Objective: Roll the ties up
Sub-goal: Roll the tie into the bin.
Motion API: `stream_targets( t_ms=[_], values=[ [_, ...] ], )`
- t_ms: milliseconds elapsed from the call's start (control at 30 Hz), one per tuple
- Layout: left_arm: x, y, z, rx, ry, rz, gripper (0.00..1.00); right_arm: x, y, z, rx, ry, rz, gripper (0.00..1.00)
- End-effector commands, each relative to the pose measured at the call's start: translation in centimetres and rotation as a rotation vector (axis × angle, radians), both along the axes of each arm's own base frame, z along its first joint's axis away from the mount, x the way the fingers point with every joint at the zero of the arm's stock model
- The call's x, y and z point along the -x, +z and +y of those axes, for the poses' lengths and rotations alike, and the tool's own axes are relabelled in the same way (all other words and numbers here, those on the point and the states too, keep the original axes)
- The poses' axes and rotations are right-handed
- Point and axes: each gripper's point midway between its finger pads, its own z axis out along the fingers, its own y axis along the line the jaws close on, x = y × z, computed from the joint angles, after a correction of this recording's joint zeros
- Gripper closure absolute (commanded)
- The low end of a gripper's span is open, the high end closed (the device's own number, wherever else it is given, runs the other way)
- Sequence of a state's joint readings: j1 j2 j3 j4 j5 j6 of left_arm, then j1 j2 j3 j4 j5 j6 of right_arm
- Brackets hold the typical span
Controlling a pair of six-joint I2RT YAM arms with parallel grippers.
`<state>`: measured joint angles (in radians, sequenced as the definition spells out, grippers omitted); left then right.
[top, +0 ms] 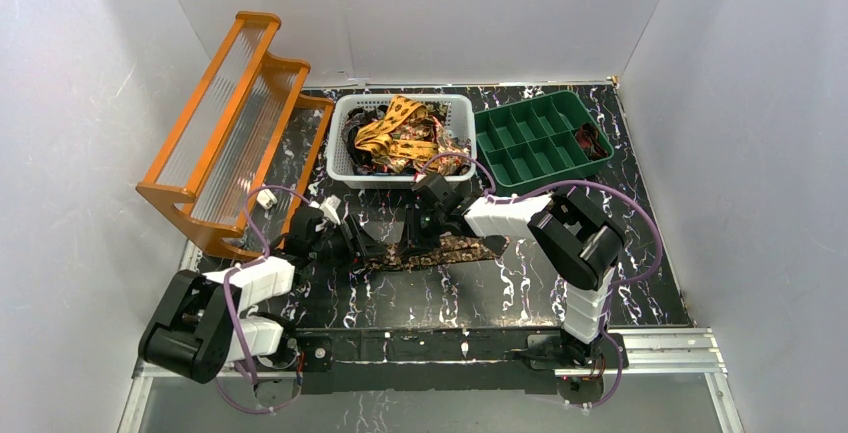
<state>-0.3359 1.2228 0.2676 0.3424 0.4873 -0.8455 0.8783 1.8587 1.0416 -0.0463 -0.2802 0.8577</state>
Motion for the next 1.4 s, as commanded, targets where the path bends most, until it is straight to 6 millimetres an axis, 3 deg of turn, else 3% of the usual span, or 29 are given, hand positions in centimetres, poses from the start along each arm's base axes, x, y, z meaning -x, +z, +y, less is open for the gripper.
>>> stream_targets(
  t_ms=[0,300,533,667,833,1133,1367],
  values=[
    [5.1,-5.7,2.2,-0.123,-0.003,0.244,0.45,0.6,-2.0,-1.5,0.07,-0.007,0.02,0.75],
    [4.2,-5.4,2.1,-0.134,0.001,0.23,0.68,0.6,-0.7,-0.8,0.013,0.023,-0.004,0.72],
    [3.0,-3.2,3.1,-0.207,0.026,0.174,0.78,0.1,4.4,0.8,-0.102,0.082,-0.087,0.57],
    [2.5,-2.0,4.5,-0.303,0.055,0.167,0.8,-0.1,6.8,0.3,-0.118,0.085,-0.152,0.48],
    [1.5,-0.3,5.8,-0.389,0.077,0.141,0.83,-0.3,6.7,-1.8,-0.044,0.049,-0.2,0.45],
    [-0.1,2.4,7.2,-0.47,0.136,0.071,0.84,-0.5,4.6,-4.6,0.072,-0.02,-0.22,0.44],
    [0.0,2.3,6.9,-0.445,0.141,0.08,0.83,-2.9,3.5,-5.3,0.194,-0.052,-0.288,0.45]
  ],
)
